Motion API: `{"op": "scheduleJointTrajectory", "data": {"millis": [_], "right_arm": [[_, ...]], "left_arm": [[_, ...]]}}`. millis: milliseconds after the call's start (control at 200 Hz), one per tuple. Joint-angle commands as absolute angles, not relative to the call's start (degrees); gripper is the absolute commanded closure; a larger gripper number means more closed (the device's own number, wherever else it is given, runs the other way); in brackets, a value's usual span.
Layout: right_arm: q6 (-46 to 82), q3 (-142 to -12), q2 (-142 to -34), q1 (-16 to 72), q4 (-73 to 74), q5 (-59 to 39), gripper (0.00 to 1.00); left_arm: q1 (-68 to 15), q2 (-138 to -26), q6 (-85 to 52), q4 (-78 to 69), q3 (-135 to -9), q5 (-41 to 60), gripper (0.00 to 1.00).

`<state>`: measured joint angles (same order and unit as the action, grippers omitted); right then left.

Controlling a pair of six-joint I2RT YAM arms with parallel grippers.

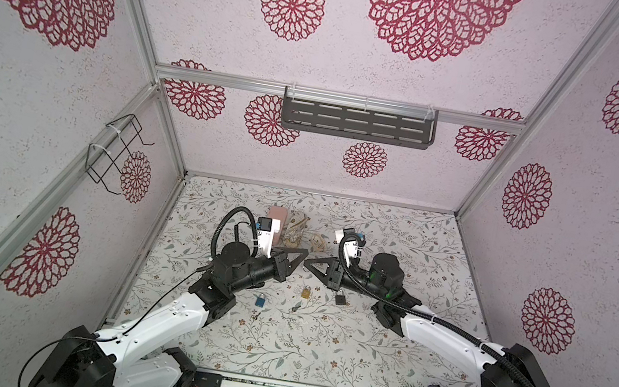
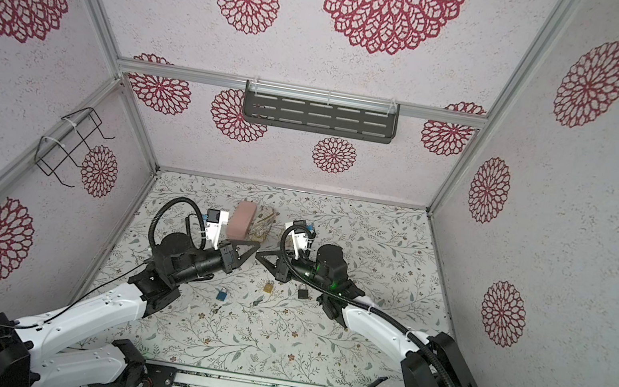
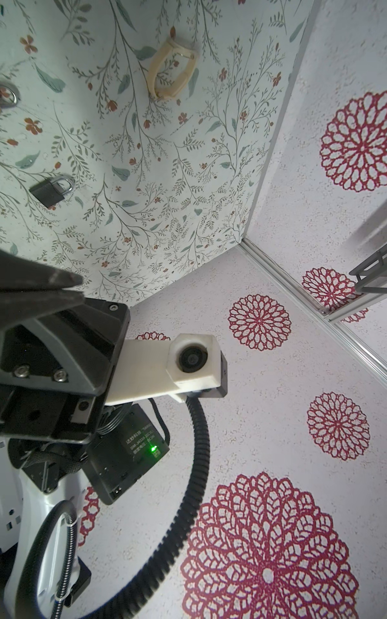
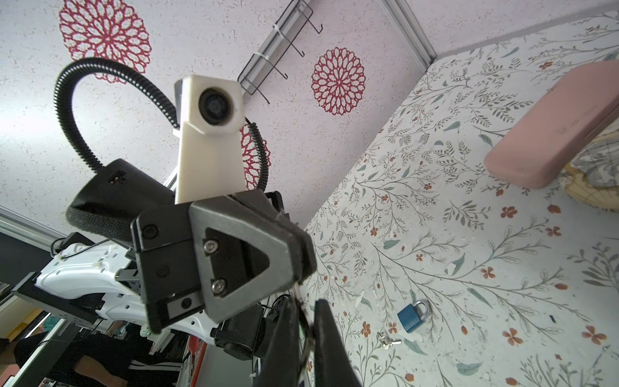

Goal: Unlock with the key

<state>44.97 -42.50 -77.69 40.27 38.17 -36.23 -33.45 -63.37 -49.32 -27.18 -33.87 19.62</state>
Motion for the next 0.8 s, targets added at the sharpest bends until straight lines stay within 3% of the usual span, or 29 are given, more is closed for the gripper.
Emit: {"op": "scheduleJointTrajectory", "data": {"millis": [0,285,410,530,795], "right_arm": [[45.26,-42.6,-75.96,39.9,40.02,-36.39,0.95],[45.25,-43.3,-74.71,39.73,38.52,-36.04,1.0],[44.54,-44.33,-74.36,39.22,35.17,-35.17,1.0],[43.58,-44.64,-73.72,38.4,31.62,-34.62,1.0],[40.18,-43.93,-69.42,34.33,14.5,-28.72,1.0]], "left_arm": [[-33.05,-63.45,-47.9,-28.12,-34.54,18.93,1.0],[-32.7,-63.51,-48.25,-26.88,-34.79,17.87,1.0],[-32.02,-62.96,-48.82,-25.18,-35.33,17.46,0.65],[-31.5,-61.71,-49.35,-24.31,-35.24,16.73,0.46],[-31.46,-60.43,-50.58,-12.89,-38.67,9.86,0.31]]}}
